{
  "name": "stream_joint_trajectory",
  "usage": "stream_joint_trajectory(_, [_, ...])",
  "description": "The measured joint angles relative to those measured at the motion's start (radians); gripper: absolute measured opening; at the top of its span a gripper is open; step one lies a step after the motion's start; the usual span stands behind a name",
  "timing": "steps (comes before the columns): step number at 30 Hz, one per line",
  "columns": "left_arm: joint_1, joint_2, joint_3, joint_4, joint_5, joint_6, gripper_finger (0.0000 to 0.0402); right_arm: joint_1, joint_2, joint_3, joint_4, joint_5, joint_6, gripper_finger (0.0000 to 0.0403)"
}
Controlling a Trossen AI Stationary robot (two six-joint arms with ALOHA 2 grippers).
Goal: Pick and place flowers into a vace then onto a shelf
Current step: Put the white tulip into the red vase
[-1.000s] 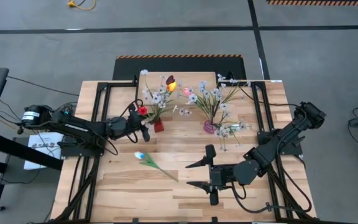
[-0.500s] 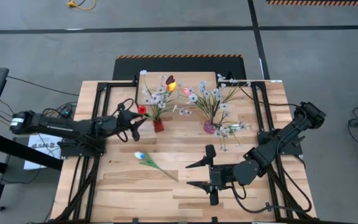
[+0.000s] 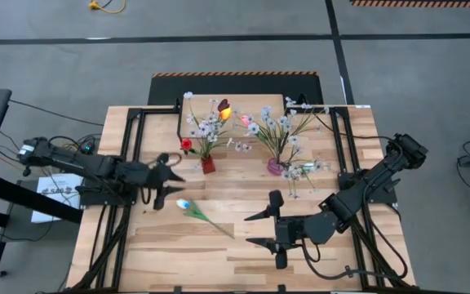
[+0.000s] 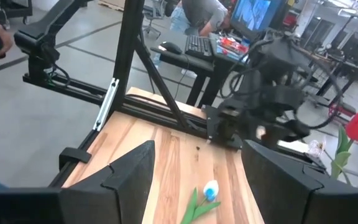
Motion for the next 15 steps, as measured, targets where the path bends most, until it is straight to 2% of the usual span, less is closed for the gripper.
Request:
stream_joint_trajectory(5, [-0.098,0.098,0.004,-0.034,0.033,-0.007,0.0121,0.000,0.000,0.000,-0.035,0.000,0.005,0.0232])
stream_joint_trajectory(11, [-0.164,0.259,0.004,0.028,0.029,-0.029,0.0121,0.000,0.000,0.000,-0.052,0.000,0.048,0.0232])
stream_joint_trajectory(15, [-0.199,0.343,0.004,0.054,-0.021,-0.030,0.0121,0.000,0.000,0.000,-0.073,0.000,0.082,0.0232])
